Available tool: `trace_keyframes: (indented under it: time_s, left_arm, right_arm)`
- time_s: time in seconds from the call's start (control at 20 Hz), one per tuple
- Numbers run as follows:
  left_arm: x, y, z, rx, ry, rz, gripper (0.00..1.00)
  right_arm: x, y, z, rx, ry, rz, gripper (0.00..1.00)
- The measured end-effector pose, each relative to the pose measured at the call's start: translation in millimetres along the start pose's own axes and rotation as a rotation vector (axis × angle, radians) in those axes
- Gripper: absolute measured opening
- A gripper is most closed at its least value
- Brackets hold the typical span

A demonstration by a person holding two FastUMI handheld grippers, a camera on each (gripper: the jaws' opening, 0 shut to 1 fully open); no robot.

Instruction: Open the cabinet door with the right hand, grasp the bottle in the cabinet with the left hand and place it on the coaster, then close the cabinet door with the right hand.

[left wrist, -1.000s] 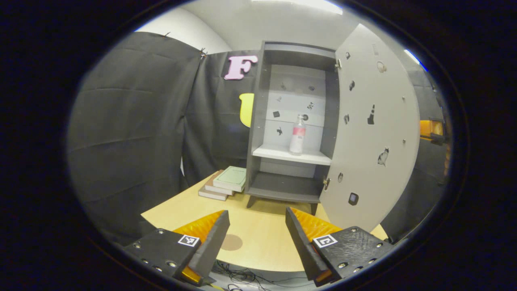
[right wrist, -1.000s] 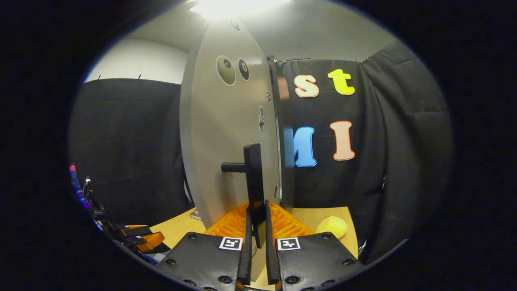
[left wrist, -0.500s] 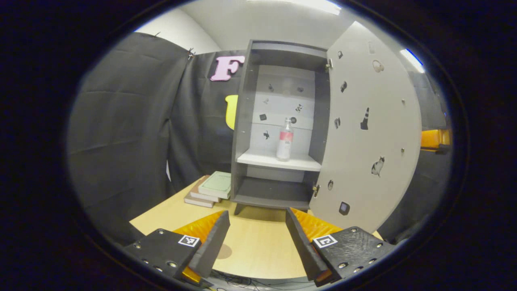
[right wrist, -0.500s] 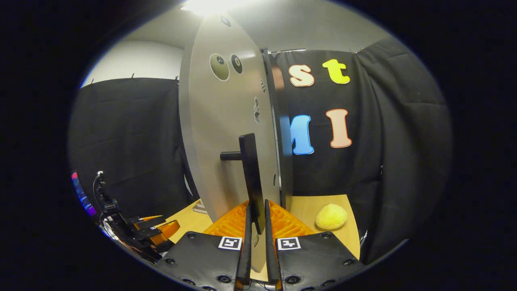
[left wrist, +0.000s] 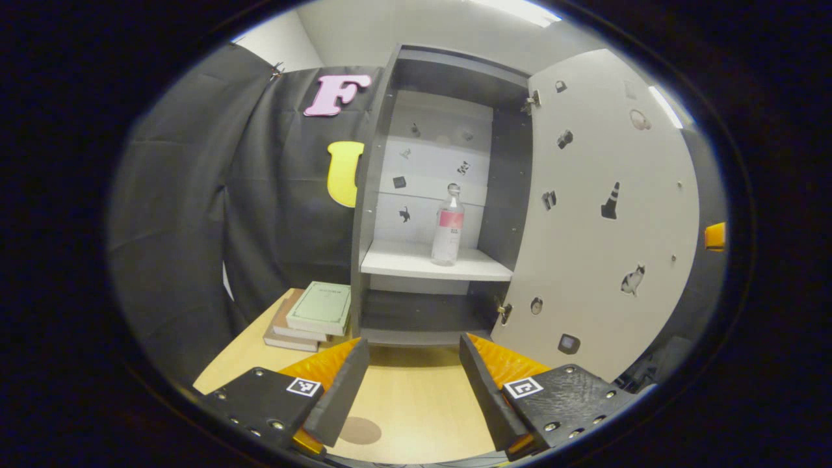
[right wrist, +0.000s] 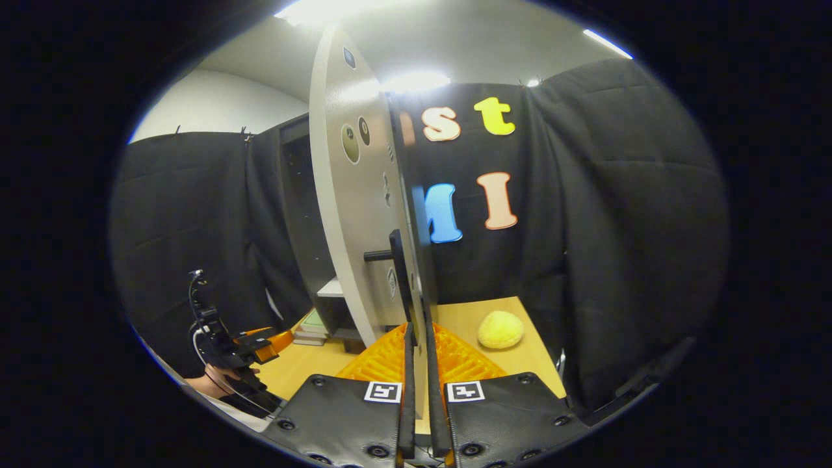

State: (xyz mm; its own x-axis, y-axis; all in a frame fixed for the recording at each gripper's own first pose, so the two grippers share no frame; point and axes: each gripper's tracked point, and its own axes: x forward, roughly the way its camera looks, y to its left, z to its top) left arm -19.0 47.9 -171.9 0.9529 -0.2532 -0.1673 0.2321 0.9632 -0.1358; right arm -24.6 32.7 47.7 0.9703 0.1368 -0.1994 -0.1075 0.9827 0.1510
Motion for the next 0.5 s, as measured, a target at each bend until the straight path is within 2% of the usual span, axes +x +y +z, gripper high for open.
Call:
trace_keyframes:
  time_s: [0.05,0.1,0.15,0.25,0.3,0.5]
  left_arm:
    - [0,2,0,0.014,0.001,-0.025,0.83]
    - [1,2,-1,0.027,0.008,-0.05,0.86]
    - [0,3,0,0.038,0.012,-0.073,0.83]
    - [5,1,4,0.054,0.004,-0.118,0.83]
    - [9,1,7,0.059,-0.001,-0.129,0.86]
    - [20,-4,14,0.059,-0.027,-0.161,0.83]
  right_arm:
    - [-2,-4,3,0.002,-0.011,-0.044,0.02]
    - [-6,-5,8,0.011,-0.031,-0.078,0.12]
    - [-10,-7,14,0.02,-0.052,-0.108,0.11]
    - [-13,-23,23,0.038,-0.091,-0.183,0.11]
    - [-14,-30,26,0.056,-0.105,-0.212,0.12]
    - [5,-69,49,0.116,-0.184,-0.298,0.11]
